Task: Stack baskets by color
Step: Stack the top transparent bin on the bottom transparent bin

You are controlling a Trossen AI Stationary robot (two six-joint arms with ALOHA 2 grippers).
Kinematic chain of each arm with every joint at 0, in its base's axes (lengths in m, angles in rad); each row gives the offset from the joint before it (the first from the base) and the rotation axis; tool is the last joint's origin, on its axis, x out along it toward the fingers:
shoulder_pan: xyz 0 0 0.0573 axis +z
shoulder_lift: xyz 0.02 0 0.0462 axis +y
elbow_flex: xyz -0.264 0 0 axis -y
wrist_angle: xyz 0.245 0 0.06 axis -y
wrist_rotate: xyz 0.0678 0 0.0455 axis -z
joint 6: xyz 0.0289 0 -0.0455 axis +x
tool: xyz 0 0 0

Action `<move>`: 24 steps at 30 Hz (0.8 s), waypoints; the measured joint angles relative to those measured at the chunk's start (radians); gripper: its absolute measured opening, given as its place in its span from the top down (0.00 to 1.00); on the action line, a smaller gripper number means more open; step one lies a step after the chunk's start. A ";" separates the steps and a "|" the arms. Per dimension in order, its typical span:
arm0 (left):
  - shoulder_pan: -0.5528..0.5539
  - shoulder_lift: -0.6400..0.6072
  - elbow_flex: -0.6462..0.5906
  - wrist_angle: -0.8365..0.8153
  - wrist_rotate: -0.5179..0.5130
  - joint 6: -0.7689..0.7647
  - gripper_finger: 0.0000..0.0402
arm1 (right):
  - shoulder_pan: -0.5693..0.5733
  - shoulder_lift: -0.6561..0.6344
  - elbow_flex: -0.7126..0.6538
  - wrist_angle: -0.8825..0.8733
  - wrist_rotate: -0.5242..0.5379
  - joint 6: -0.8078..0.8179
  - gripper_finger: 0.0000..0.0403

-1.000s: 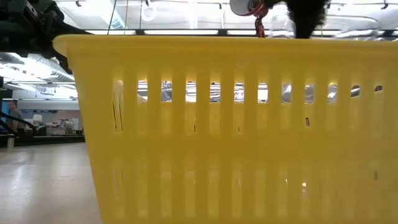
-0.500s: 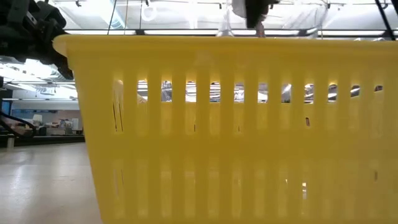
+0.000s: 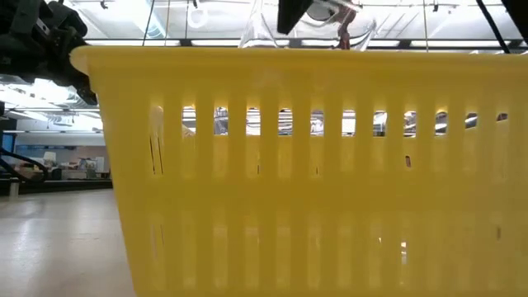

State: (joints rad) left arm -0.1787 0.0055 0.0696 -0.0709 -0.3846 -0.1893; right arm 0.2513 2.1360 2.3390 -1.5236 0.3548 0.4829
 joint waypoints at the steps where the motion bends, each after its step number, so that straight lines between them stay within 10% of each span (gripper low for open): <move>1: 0.000 0.000 0.000 -0.002 -0.001 0.002 0.74 | -0.003 0.004 0.000 0.013 0.008 -0.019 0.99; 24: 0.000 0.000 0.000 -0.011 -0.004 -0.010 0.74 | -0.084 0.008 -0.176 0.133 -0.185 -0.057 0.99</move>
State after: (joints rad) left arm -0.1787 0.0059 0.0700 -0.0814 -0.3887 -0.1993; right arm 0.1669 2.1441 2.1632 -1.3903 0.1695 0.4259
